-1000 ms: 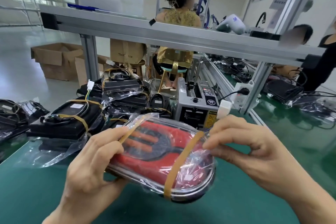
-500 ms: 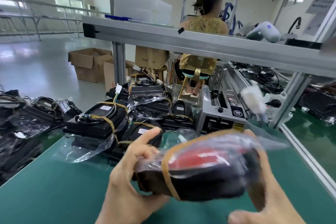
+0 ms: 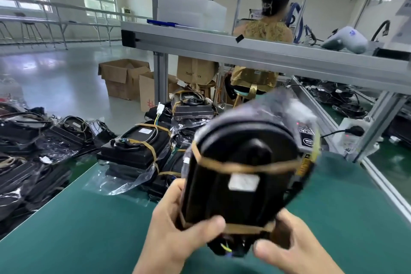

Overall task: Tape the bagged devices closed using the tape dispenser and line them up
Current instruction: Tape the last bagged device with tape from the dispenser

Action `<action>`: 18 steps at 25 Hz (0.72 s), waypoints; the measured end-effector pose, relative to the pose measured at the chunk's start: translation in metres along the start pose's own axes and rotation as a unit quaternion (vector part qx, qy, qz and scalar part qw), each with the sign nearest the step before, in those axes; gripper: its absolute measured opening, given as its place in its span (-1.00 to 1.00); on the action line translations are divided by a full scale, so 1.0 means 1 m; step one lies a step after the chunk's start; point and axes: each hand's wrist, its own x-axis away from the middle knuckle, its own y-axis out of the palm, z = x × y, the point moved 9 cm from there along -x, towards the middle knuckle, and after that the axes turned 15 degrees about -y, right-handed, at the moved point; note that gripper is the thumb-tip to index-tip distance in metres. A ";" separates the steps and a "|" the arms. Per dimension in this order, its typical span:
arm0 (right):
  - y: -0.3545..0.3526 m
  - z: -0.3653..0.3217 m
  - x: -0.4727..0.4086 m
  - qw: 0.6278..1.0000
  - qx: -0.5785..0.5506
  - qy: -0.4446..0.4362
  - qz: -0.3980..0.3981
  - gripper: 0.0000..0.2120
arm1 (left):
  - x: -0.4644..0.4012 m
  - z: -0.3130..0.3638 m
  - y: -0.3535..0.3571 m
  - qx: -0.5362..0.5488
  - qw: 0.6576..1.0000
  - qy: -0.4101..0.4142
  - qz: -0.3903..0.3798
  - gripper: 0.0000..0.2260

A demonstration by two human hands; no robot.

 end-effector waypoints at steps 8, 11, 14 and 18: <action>0.029 0.054 -0.060 0.970 0.006 0.204 0.136 -0.36 | -0.043 -0.012 -0.043 -0.019 0.988 -0.142 0.066 -0.67; 0.028 0.076 -0.076 0.962 0.038 0.226 0.146 -0.36 | -0.057 -0.020 -0.063 -0.004 0.983 -0.145 0.111 -0.78; 0.029 0.089 -0.085 0.953 0.099 0.240 0.156 -0.36 | -0.067 -0.033 -0.080 0.001 0.975 -0.148 0.167 -0.82; 0.027 0.095 -0.090 0.940 0.163 0.237 0.182 -0.33 | -0.072 -0.034 -0.097 -0.119 0.949 -0.131 0.261 -0.65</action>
